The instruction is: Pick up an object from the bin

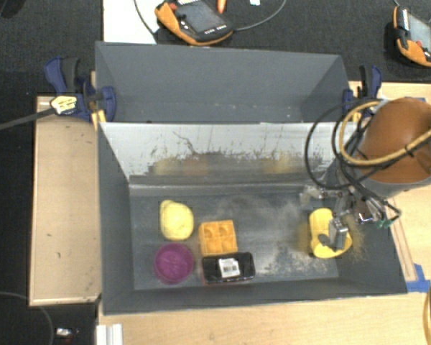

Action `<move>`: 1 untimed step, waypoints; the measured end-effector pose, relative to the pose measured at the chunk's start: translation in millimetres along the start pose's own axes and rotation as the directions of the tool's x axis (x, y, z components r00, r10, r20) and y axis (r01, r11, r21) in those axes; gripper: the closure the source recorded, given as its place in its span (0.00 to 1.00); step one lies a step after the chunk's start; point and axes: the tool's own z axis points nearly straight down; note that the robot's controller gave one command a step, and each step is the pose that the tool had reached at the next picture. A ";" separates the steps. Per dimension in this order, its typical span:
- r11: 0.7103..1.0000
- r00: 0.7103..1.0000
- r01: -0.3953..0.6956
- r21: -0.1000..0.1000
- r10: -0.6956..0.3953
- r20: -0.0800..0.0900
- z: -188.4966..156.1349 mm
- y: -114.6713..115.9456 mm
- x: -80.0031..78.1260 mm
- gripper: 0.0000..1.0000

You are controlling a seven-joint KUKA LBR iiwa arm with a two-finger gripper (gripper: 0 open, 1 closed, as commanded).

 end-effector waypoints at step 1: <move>0.998 0.998 -0.055 0.004 0.055 0.008 -72.2 -2.3 -5.6 0.00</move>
Offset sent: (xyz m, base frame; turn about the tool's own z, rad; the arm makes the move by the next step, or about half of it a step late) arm 0.0025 -0.0223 -0.0183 -0.1681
